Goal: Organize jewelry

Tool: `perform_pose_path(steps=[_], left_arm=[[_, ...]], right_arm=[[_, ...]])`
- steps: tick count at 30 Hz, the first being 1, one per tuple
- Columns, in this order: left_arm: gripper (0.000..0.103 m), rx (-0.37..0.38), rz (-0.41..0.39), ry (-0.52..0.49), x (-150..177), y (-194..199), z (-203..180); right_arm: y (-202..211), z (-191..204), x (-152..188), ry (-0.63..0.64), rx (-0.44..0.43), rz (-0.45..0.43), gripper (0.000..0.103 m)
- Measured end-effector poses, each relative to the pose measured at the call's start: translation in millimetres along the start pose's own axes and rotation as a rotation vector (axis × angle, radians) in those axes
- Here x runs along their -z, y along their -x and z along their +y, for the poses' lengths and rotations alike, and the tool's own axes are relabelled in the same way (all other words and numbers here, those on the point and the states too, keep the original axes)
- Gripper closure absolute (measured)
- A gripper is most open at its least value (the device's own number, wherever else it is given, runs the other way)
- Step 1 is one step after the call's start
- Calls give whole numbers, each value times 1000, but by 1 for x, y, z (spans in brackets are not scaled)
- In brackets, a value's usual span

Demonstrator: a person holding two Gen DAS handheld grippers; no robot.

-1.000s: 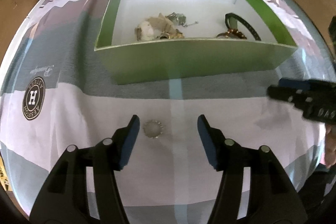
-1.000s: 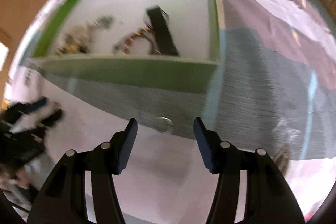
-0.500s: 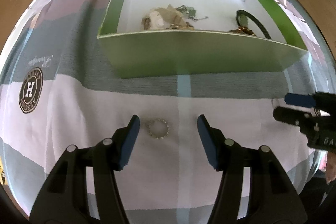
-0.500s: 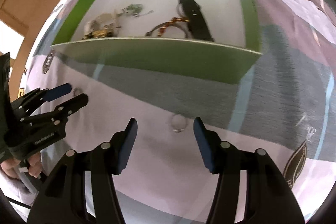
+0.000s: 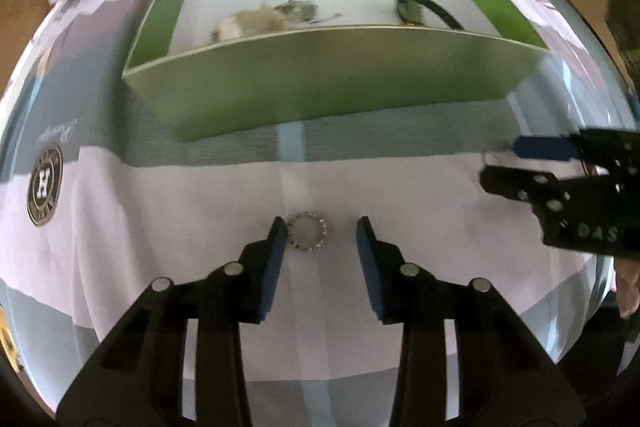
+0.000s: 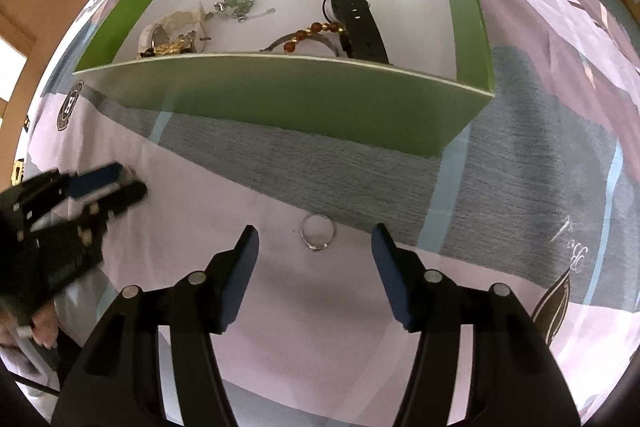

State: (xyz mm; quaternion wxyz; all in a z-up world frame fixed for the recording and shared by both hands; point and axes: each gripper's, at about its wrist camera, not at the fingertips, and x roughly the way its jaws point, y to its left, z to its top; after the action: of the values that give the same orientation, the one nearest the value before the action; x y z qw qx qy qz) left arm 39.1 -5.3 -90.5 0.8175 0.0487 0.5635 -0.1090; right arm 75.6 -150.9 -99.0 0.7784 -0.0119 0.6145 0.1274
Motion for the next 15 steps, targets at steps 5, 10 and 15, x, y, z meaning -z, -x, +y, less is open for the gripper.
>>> perform_pose_path(steps=[5, 10, 15], left_arm=[[59, -29, -44, -6, -2, 11, -1], [48, -61, -82, 43, -6, 9, 15], [49, -57, -59, 57, -8, -5, 17]], right_arm=[[4, -5, 0, -3, 10, -7, 44], [3, -8, -1, -2, 11, -6, 43], [-3, 0, -1, 8, 19, 3, 43]])
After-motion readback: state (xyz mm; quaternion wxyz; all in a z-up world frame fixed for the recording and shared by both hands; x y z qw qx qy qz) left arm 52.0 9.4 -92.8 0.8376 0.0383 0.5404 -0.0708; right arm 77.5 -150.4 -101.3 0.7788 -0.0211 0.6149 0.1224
